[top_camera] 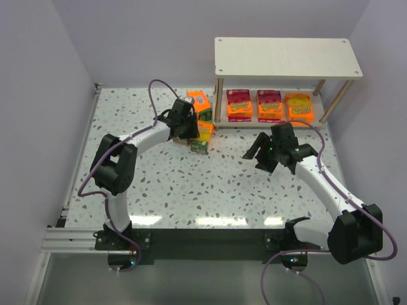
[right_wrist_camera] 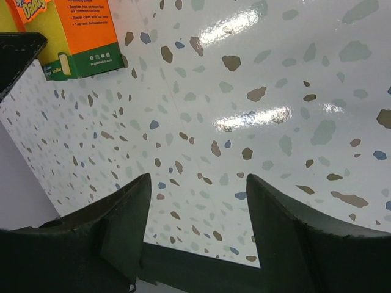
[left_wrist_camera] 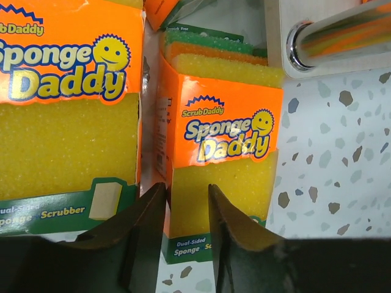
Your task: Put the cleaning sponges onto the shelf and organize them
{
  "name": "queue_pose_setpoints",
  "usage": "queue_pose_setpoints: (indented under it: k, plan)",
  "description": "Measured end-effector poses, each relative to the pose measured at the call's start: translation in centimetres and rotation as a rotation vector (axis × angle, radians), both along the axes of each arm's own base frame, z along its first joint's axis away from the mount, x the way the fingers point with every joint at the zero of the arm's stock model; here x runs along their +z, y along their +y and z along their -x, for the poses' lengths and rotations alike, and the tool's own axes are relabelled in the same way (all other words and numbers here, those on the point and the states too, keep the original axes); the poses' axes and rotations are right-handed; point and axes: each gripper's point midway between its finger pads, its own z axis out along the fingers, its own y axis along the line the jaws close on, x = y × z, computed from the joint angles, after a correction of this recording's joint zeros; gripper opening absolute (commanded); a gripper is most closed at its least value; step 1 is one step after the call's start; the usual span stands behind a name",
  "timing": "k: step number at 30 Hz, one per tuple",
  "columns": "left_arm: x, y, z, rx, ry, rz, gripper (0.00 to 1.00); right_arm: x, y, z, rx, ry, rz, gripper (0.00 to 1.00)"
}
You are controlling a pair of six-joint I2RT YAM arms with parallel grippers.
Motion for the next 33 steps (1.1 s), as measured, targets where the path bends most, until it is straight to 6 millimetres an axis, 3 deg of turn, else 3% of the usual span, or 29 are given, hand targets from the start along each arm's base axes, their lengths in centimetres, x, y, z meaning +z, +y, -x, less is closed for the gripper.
queue_pose_setpoints:
  k: [6,11,16,24,30,33]
  plan:
    - [-0.5,0.2,0.1,-0.028,-0.007,-0.031,0.10,0.0,0.0,0.0,0.003,0.000,0.002,0.67]
    - [-0.7,0.4,1.5,-0.075,-0.031,-0.024,0.02,-0.1,0.0,0.1,0.004,0.001,0.003,0.67]
    - [-0.7,0.8,5.6,-0.177,-0.003,-0.009,0.01,-0.1,0.0,0.1,0.014,-0.001,0.006,0.67]
    - [-0.4,0.8,14.5,-0.482,0.077,0.009,0.05,-0.8,-0.1,0.8,0.137,0.008,0.063,0.66]
    - [0.1,-1.2,18.6,-0.728,0.081,0.033,0.07,-1.6,0.2,1.4,0.330,0.032,0.111,0.64]
    - [0.0,-1.5,19.5,-0.808,0.084,0.011,0.09,-1.7,0.5,2.3,0.419,0.032,0.112,0.63]
